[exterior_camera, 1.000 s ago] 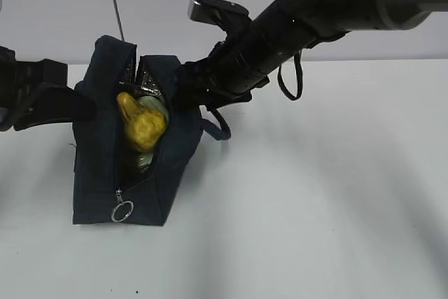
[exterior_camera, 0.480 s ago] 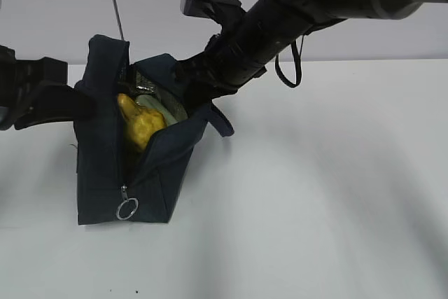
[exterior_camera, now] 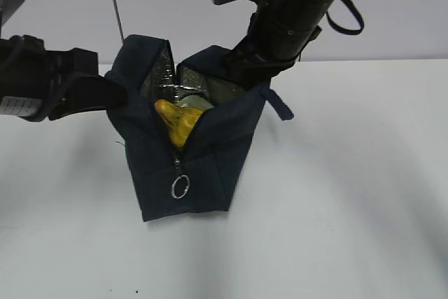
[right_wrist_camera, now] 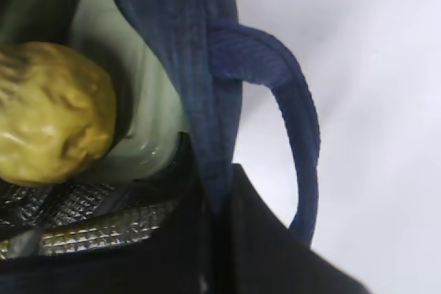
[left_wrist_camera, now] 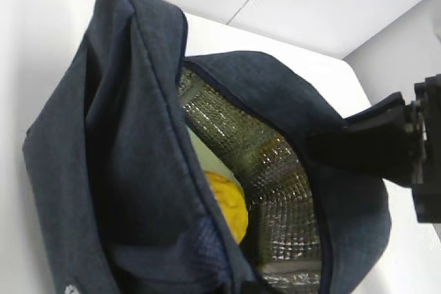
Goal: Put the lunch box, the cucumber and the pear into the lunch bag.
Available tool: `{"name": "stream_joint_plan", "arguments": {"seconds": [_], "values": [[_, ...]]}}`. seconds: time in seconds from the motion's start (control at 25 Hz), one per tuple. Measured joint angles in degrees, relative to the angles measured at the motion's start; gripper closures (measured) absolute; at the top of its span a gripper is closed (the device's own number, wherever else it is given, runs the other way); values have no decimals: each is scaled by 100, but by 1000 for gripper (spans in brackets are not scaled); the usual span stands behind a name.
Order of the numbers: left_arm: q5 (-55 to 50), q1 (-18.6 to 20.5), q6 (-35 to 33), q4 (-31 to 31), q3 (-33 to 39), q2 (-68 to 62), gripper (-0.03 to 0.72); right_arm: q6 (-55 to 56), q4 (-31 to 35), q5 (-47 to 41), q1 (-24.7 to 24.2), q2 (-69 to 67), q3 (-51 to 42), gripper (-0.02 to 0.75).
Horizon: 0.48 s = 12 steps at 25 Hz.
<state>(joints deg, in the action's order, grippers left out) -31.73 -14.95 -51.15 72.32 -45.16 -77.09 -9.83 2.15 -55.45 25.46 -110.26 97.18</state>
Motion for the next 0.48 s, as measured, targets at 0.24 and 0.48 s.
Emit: {"name": "stream_joint_plan", "arguments": {"seconds": [0.24,0.48], "values": [[-42,-377,-20,29,-655,-695,703,681,-1225,-557,0,134,0,732],[-244,-411,-27,60,-899,-1105,703,854,-1442,-508,0,134,0,732]]}}
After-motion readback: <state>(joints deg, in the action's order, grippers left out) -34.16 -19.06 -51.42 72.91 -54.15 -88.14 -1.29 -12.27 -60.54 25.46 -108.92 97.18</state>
